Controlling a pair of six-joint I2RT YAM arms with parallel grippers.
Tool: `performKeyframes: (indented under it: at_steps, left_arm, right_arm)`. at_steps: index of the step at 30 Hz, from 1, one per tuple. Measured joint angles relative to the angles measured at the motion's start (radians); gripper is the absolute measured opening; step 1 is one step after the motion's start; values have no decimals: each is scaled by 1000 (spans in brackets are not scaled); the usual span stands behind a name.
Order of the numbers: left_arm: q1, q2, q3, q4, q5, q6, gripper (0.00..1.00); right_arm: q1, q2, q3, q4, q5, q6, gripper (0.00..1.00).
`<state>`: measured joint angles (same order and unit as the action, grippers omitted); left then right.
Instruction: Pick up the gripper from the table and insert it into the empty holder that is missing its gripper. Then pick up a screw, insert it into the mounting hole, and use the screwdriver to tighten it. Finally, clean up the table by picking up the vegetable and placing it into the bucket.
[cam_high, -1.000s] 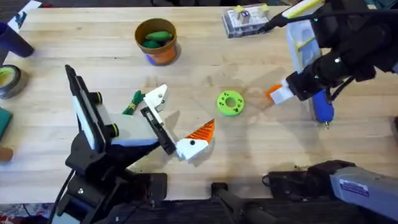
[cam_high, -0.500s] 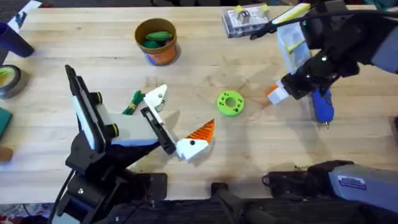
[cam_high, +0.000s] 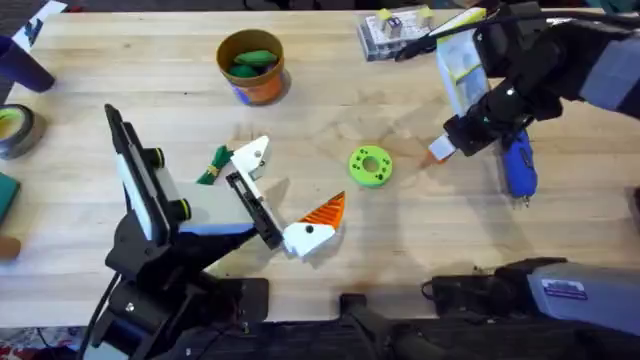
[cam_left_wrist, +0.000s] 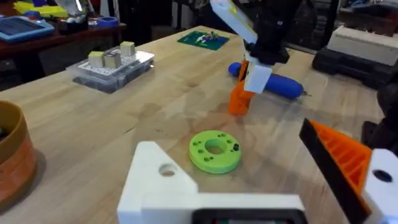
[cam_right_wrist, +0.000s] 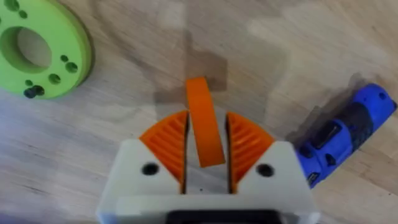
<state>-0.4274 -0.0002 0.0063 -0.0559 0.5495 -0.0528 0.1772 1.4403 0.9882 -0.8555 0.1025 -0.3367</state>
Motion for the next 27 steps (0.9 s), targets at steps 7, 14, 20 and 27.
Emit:
performKeyframes:
  at_steps: [7,14,20,27]
  left_arm:
    - [0,0,0,0,0,0,993]
    - [0,0,0,0,0,0,993]
    - [0,0,0,0,0,0,993]
    - [0,0,0,0,0,0,993]
  right_arm:
    - [0,0,0,2,-3,-1,17]
    - [0,-32,28,-8,-12,33,13]
    - [-2,-156,117,40,-157,81,12]
    - [-2,-192,130,162,-484,234,10]
